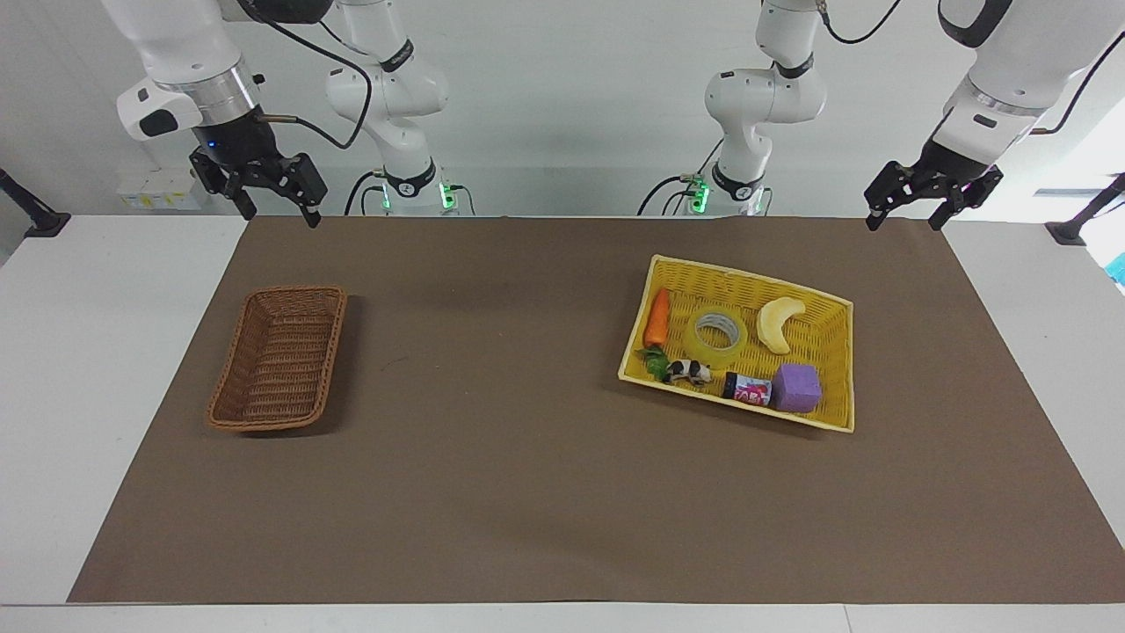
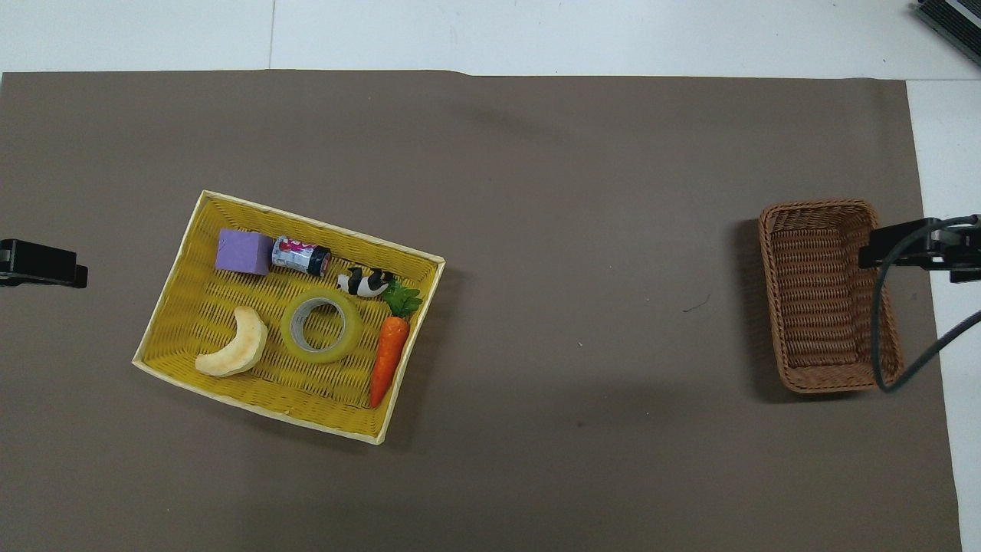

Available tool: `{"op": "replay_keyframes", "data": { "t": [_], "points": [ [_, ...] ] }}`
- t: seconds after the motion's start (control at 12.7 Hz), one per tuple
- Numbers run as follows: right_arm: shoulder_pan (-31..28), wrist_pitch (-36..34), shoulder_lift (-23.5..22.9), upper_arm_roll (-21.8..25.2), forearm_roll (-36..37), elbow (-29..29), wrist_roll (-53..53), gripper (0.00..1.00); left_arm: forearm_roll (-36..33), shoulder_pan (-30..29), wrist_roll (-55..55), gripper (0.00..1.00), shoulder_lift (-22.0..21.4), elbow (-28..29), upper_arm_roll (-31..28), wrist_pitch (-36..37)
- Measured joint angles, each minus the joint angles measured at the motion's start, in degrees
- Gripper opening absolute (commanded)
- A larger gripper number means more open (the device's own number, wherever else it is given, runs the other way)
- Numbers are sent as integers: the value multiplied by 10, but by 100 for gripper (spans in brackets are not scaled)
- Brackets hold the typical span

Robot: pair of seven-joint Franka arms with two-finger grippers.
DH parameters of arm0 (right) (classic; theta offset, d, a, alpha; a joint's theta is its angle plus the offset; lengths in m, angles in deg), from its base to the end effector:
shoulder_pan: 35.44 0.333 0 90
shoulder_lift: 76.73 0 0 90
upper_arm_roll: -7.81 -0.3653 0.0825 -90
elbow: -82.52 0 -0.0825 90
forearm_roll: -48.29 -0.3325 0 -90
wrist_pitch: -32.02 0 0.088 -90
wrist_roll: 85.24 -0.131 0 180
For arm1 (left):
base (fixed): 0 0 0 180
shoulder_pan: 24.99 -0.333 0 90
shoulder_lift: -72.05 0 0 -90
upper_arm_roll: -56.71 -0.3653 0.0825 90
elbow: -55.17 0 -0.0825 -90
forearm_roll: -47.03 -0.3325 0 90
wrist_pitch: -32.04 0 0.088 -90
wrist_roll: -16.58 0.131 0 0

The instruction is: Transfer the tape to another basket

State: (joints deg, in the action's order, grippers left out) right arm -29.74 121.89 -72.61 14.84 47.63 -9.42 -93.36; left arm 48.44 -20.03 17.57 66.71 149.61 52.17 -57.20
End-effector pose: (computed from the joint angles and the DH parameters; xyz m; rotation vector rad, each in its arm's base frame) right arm 0.4778 -0.0124 0.6704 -3.1082 0.2563 -0.0530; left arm 0.4677 -0.0044 0.6612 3.1094 -0.0393 0.0036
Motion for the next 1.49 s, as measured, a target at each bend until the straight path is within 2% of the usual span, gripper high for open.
{"op": "replay_keyframes", "data": {
  "t": [1.02,1.49],
  "points": [
    [0,5,0,0,0,-2,8,100,2,2,-4,100,-4,16,7,-3],
    [0,5,0,0,0,-3,9,100,3,18,-29,100,-4,33,10,-41]
  ]
}}
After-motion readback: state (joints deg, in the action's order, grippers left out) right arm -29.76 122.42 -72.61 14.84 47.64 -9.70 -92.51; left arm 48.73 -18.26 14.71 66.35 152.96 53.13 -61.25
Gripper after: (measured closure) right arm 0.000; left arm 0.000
